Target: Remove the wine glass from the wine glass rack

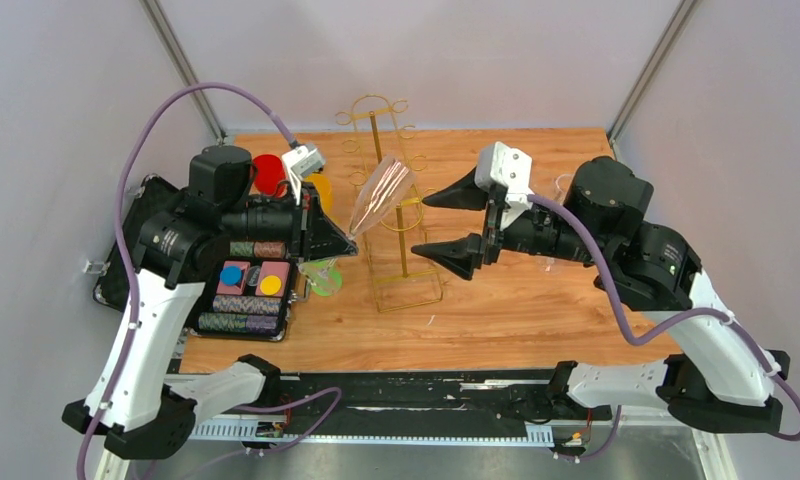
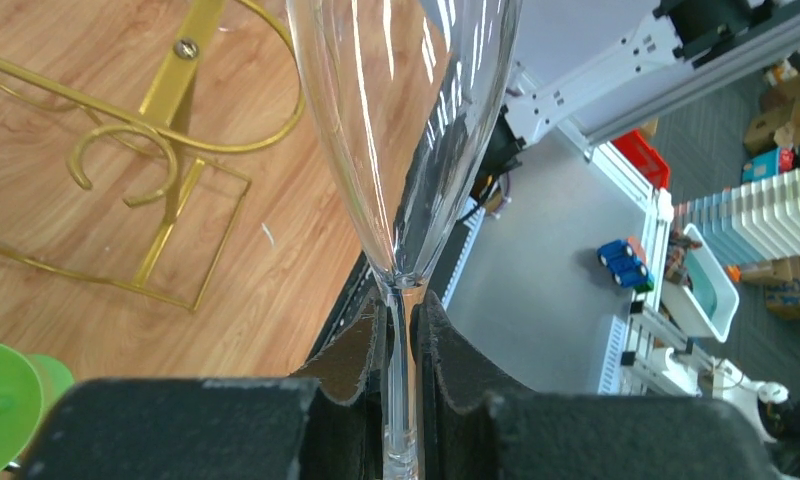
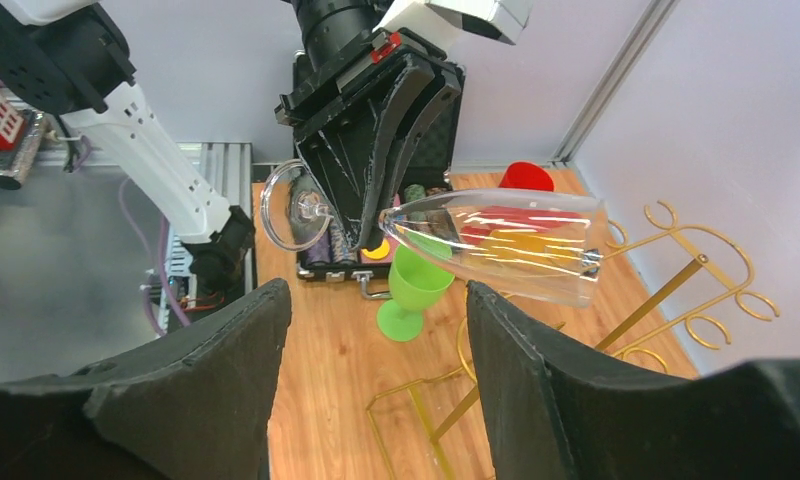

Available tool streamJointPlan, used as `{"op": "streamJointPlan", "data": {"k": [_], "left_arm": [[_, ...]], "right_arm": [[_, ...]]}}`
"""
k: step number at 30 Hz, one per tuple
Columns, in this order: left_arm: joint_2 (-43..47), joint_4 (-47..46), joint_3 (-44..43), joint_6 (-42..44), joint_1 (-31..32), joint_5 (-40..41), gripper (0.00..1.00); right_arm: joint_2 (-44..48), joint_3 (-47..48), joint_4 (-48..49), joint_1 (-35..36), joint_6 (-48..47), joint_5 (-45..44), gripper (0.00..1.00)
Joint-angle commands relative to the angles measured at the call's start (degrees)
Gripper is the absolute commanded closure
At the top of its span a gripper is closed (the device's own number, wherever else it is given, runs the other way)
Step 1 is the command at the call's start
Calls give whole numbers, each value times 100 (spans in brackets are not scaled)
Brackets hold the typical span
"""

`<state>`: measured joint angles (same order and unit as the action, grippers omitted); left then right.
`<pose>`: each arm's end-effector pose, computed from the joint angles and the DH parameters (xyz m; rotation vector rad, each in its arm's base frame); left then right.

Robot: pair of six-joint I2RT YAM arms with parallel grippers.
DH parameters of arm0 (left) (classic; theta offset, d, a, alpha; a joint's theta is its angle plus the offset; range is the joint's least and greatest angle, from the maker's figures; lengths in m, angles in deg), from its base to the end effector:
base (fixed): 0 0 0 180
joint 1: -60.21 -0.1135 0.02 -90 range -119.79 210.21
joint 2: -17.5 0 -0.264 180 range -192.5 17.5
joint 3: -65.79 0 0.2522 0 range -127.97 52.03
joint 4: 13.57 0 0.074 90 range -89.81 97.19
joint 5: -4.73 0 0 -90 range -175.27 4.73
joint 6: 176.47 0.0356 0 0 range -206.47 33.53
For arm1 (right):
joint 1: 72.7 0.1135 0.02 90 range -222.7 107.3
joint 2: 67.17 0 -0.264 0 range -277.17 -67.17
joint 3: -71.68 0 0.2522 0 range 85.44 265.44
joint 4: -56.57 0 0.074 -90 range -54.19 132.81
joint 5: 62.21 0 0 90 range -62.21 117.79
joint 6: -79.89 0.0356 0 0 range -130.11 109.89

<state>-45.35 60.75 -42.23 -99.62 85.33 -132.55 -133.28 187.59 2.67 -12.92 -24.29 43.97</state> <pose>0.1365 -0.0929 0.4795 0.7455 2.0044 -1.2552 0.0839 0.1638 0.5398 -1.1970 1.2173 0.8323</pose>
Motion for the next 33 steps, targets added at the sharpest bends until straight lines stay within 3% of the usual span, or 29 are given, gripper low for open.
{"op": "streamJointPlan", "data": {"k": [1, 14, 33], "left_arm": [[412, 39, 268, 640, 220, -349, 100], [1473, 505, 762, 1306, 1527, 202, 100], [1660, 484, 862, 1446, 1879, 420, 100]], "right_arm": [[146, 333, -448, -91, 310, 399, 33], [-68, 723, -1190, -151, 550, 1820, 31], [-545, 526, -859, -150, 941, 3094, 39]]}}
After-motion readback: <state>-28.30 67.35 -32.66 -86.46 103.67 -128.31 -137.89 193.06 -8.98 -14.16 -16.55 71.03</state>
